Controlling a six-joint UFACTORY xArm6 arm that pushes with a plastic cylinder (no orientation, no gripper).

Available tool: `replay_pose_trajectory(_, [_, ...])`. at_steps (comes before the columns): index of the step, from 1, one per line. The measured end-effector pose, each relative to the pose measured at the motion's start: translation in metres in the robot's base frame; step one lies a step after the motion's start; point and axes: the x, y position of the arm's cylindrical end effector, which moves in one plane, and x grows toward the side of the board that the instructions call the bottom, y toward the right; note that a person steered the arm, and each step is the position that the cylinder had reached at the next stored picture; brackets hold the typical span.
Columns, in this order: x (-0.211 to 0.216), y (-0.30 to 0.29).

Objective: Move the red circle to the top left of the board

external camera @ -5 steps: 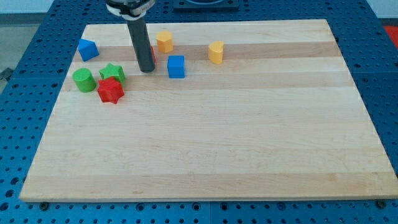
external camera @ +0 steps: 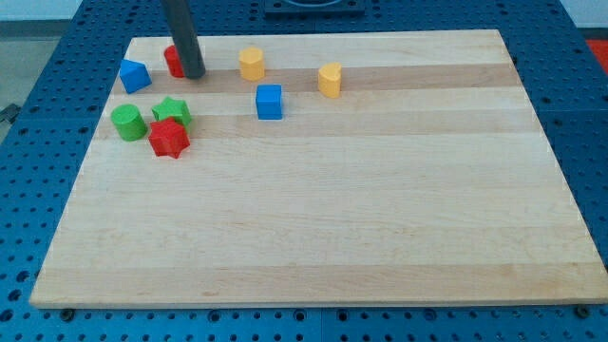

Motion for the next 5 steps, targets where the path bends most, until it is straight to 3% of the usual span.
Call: replay_pose_trajectory(5, [-0.029, -0.033])
